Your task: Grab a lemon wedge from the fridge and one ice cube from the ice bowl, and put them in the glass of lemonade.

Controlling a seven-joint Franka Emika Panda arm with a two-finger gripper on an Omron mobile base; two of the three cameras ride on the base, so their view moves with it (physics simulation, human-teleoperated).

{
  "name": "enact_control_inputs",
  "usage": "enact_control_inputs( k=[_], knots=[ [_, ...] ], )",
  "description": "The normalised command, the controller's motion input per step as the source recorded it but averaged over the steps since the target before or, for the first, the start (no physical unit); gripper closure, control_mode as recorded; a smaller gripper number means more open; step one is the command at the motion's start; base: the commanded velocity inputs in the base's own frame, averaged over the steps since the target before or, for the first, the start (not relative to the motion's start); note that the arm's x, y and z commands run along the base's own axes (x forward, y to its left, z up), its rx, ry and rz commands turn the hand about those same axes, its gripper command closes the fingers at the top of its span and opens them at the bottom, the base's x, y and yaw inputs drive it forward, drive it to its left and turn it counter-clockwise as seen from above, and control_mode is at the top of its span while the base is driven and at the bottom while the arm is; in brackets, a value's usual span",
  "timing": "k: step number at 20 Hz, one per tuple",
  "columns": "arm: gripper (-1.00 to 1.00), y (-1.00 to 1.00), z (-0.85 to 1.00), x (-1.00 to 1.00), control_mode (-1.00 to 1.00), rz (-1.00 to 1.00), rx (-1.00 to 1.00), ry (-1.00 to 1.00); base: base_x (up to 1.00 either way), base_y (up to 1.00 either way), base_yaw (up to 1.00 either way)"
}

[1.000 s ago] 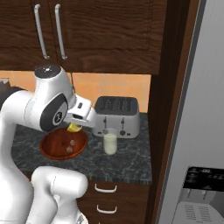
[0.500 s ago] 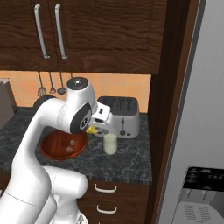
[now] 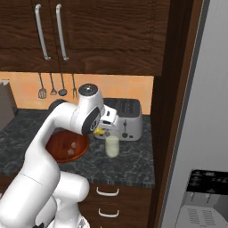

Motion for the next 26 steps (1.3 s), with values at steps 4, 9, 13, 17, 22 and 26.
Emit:
enact_control_inputs(
  k=[4,9,13,17,22,26],
  knots=[
    [1.00,-0.09,-0.21,0.44,-1.00,0.02,0.00,0.00,0.00,0.00,0.00],
    [1.00,-0.16,-0.16,0.33,-1.00,0.03,0.00,0.01,0.00,0.00,0.00],
    [1.00,-0.14,-0.03,0.21,-1.00,0.00,0.00,0.03,0.00,0.00,0.00],
    [1.00,-0.03,-0.15,0.16,-1.00,0.00,-0.02,0.00,0.00,0.00,0.00],
    [1.00,0.00,-0.10,0.07,-1.00,0.00,-0.02,0.00,0.00,0.00,0.00],
    [1.00,0.00,-0.04,0.06,-1.00,0.00,-0.02,0.00,0.00,0.00,0.00]
  ],
)
